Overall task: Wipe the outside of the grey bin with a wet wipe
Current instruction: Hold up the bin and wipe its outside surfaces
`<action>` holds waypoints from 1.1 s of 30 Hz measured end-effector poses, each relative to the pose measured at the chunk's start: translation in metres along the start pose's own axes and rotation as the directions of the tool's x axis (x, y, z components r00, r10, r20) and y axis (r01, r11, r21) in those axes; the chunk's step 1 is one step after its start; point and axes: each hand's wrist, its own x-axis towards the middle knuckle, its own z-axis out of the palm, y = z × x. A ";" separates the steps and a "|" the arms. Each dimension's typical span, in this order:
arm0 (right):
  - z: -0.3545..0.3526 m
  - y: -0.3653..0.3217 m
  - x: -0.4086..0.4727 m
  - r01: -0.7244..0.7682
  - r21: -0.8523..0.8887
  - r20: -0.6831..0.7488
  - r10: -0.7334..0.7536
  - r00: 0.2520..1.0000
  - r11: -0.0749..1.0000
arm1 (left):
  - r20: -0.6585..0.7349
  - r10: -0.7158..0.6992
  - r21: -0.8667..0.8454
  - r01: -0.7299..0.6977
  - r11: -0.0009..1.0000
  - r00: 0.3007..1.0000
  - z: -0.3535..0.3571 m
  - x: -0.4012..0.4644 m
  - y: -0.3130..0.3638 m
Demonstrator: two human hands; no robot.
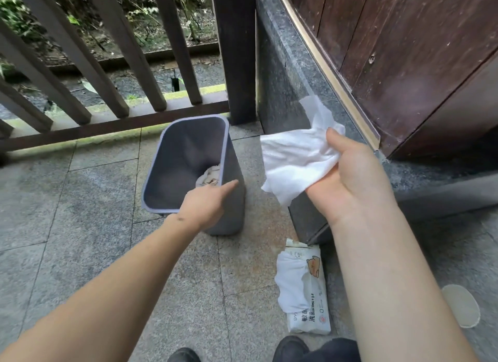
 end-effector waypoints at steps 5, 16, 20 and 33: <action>0.005 0.005 -0.009 -0.029 -0.011 0.051 0.030 0.998 1.000 | -0.141 -0.186 -0.430 0.108 0.896 0.972 -0.018 -0.043 -0.033; 0.033 0.035 -0.055 0.145 -0.443 0.226 -0.047 0.973 0.885 | -0.053 -0.530 -0.883 0.208 0.421 0.846 -0.088 -0.150 -0.037; 0.039 0.049 -0.076 0.294 -0.655 0.323 -0.094 0.942 0.696 | -0.128 -0.499 -0.937 0.061 0.343 0.857 -0.118 -0.177 -0.027; 0.046 0.097 -0.116 0.700 -0.661 0.682 -0.173 0.710 0.269 | -0.328 -0.549 -0.932 -0.167 0.323 0.769 -0.148 -0.191 -0.010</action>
